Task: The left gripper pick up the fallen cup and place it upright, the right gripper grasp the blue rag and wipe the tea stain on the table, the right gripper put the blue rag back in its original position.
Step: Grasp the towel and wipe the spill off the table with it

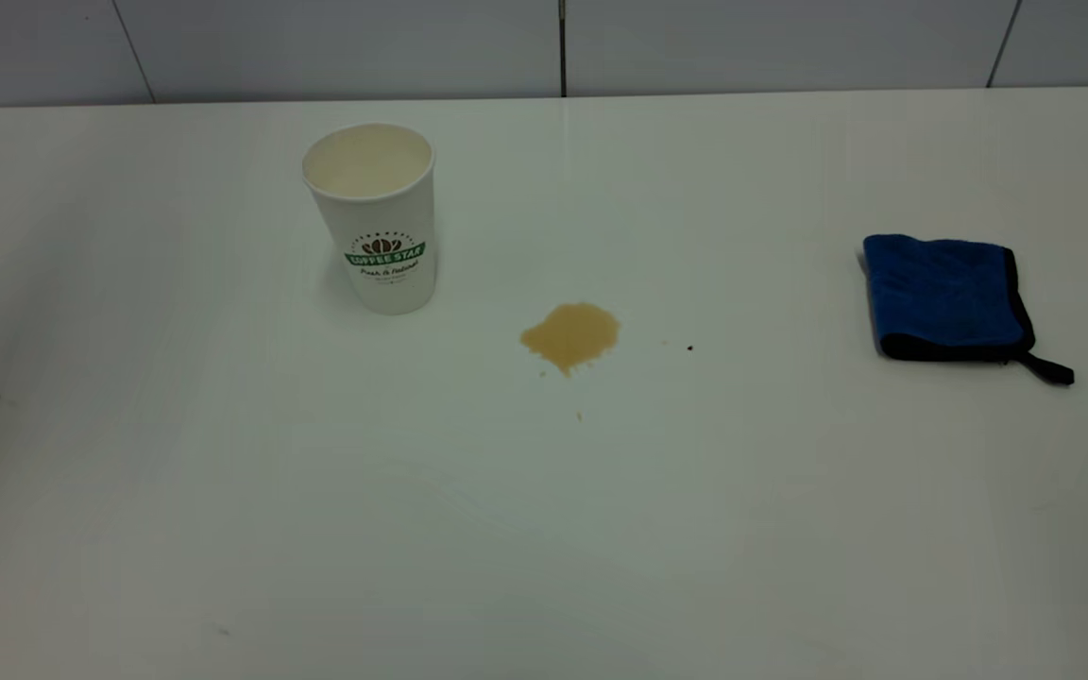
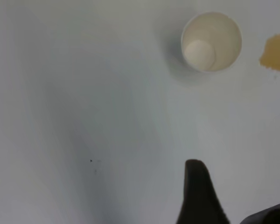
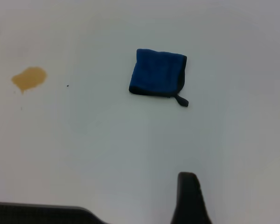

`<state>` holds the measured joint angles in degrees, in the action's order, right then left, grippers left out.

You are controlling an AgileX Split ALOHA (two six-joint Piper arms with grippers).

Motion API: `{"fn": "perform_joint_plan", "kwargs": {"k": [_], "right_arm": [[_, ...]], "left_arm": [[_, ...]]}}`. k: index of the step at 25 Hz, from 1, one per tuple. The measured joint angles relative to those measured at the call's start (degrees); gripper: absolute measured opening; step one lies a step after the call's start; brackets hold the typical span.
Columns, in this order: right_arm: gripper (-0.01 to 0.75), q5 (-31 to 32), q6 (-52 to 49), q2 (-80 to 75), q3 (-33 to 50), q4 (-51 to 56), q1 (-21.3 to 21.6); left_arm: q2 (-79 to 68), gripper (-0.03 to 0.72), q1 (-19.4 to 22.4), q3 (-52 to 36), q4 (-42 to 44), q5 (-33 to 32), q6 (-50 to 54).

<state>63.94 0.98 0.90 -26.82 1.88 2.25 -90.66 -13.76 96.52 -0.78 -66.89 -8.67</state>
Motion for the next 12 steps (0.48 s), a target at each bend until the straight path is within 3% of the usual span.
{"fn": "perform_joint_plan", "kwargs": {"k": [12], "right_arm": [[0.563,0.0,0.0,0.0,0.0,0.0,0.0]], "left_arm": [[25.28,0.312,0.0,-21.37,0.0,0.0,2.58]]}}
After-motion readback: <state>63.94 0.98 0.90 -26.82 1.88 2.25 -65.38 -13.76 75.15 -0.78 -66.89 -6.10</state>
